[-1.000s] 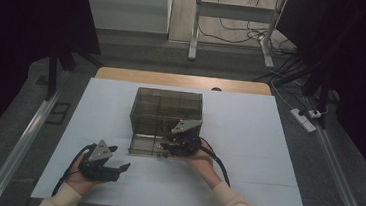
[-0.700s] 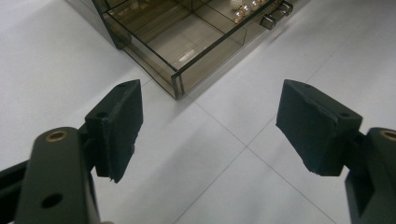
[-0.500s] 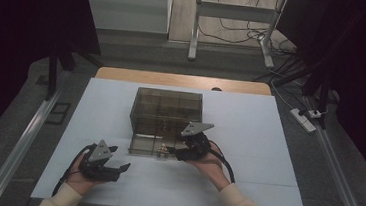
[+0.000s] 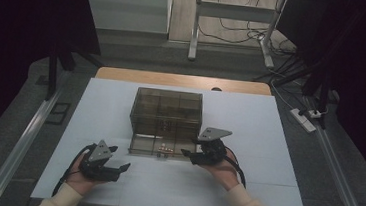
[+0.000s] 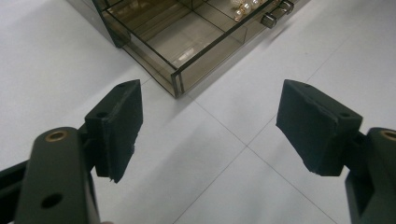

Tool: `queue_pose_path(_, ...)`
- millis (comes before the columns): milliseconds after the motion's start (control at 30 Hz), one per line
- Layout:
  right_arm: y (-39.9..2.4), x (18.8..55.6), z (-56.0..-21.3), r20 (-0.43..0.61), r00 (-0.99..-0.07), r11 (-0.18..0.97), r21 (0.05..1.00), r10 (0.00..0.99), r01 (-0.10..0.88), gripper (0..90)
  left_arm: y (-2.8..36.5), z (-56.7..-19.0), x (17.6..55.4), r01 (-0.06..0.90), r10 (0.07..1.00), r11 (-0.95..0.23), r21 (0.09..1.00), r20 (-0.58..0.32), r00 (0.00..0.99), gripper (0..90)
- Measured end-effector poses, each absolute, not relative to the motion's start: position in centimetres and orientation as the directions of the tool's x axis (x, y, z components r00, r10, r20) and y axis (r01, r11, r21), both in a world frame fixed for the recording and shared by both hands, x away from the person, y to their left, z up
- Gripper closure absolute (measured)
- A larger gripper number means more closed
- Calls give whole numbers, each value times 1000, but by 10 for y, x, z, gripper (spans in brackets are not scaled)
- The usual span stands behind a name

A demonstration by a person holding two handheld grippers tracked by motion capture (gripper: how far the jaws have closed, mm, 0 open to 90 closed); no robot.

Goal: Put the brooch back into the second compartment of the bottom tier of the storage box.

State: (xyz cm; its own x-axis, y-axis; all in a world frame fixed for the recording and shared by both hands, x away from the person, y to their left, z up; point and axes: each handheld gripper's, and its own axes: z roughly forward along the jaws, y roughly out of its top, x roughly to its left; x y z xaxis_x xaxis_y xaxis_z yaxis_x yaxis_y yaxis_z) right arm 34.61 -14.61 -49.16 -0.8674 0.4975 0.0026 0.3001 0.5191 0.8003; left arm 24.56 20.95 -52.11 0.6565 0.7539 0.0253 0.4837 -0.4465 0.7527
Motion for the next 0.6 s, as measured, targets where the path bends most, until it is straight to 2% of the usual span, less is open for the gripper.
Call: queue_pose_path(600, -202, 333, -496, 22, -816, 460, 817, 577, 347, 389, 211, -521, 246, 487, 758, -442, 753, 22, 652, 240)
